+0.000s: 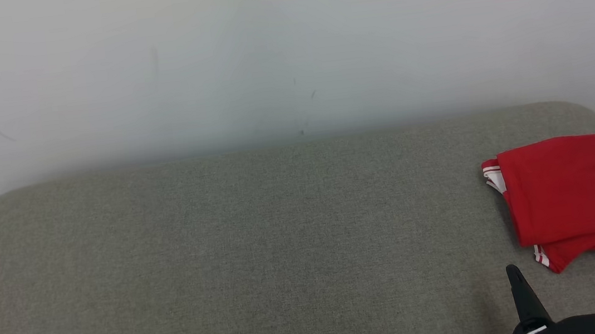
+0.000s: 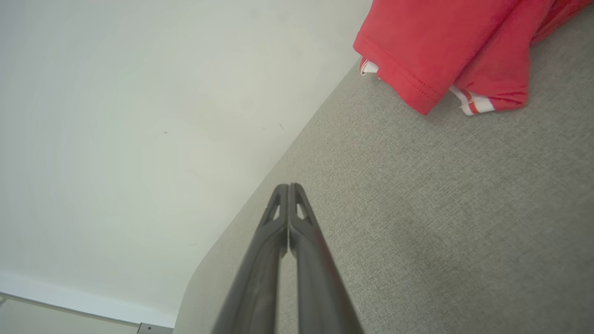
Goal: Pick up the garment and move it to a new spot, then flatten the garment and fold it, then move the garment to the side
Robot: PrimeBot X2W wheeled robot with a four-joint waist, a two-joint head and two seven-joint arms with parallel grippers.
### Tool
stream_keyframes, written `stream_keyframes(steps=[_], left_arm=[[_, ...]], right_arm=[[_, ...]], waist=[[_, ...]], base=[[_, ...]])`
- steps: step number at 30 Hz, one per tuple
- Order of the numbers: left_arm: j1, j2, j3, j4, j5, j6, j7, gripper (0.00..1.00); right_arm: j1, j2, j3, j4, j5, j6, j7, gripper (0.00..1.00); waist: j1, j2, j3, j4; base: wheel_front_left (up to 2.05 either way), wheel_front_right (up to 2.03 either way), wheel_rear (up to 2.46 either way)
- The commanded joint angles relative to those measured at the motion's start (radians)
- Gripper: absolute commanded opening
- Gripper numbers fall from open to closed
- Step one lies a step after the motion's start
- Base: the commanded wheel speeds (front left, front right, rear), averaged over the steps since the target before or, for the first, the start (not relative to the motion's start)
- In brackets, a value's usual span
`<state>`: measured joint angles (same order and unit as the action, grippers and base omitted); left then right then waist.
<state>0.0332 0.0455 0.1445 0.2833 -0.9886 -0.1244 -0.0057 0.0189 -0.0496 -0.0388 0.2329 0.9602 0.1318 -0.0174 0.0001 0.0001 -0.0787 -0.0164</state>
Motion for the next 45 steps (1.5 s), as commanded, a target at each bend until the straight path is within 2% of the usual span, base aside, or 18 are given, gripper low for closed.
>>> stream_keyframes(steps=[1, 21, 45], left_arm=[[-0.032, 0.005, 0.006, -0.013, -0.032, -0.005, 0.010, 0.00], [-0.075, 0.006, 0.017, -0.017, -0.235, -0.006, 0.077, 0.00], [-0.121, 0.006, 0.029, -0.021, -0.427, -0.009, 0.140, 0.00]], right_arm=[[-0.027, -0.001, -0.002, -0.015, 0.036, -0.001, 0.004, 0.00], [-0.052, -0.001, -0.004, -0.018, 0.251, -0.001, 0.021, 0.00], [-0.079, -0.001, -0.005, -0.019, 0.459, -0.002, 0.036, 0.00]], waist=[[-0.0001, -0.0001, 0.002, 0.000], [-0.0001, -0.0001, 0.024, 0.005], [-0.0001, -0.0001, 0.050, 0.010]], base=[[0.00, 0.00, 0.00], [0.00, 0.00, 0.00], [0.00, 0.00, 0.00]])
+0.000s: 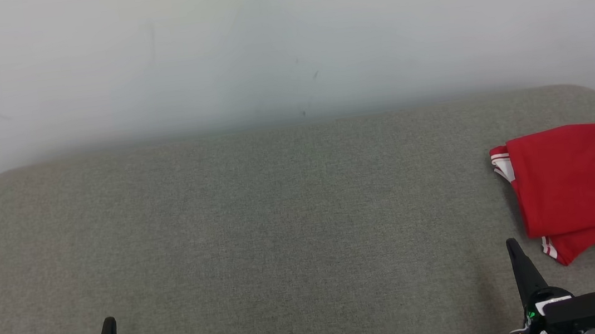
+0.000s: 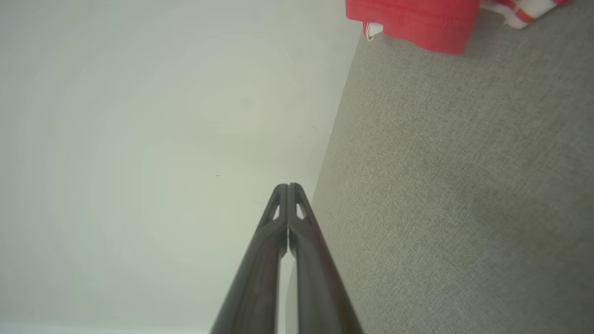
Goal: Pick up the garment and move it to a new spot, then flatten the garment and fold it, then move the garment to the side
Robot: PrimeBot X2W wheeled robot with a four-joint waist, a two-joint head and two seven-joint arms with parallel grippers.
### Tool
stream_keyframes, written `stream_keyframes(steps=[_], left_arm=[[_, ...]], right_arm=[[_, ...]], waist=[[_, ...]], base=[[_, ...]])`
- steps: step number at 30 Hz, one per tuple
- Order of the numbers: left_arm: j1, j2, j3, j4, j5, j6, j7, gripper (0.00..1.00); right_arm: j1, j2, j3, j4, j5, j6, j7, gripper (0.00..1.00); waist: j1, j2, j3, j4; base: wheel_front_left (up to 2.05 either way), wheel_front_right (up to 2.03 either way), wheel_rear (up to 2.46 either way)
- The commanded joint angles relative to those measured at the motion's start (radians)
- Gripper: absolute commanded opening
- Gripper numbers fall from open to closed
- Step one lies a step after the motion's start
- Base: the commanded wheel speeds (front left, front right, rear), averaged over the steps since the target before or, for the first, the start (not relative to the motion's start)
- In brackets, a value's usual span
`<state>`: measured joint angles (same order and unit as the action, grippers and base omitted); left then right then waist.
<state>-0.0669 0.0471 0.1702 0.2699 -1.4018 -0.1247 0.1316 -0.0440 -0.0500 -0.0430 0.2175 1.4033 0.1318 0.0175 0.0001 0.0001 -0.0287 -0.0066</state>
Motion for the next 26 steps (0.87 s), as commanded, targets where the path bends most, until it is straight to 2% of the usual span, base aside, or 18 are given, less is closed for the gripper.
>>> stream_keyframes(steps=[1, 26], left_arm=[[-0.022, 0.005, 0.004, -0.008, -0.019, -0.008, 0.005, 0.00], [-0.062, 0.005, 0.014, -0.011, -0.200, -0.007, 0.064, 0.00]], right_arm=[[-0.017, 0.000, -0.001, -0.004, 0.024, -0.002, 0.002, 0.00], [-0.037, 0.000, -0.003, -0.007, 0.215, -0.002, 0.017, 0.00]], waist=[[-0.0001, -0.0001, 0.001, 0.000], [-0.0001, -0.0001, 0.031, 0.006]], base=[[0.00, 0.00, 0.00], [0.00, 0.00, 0.00]])
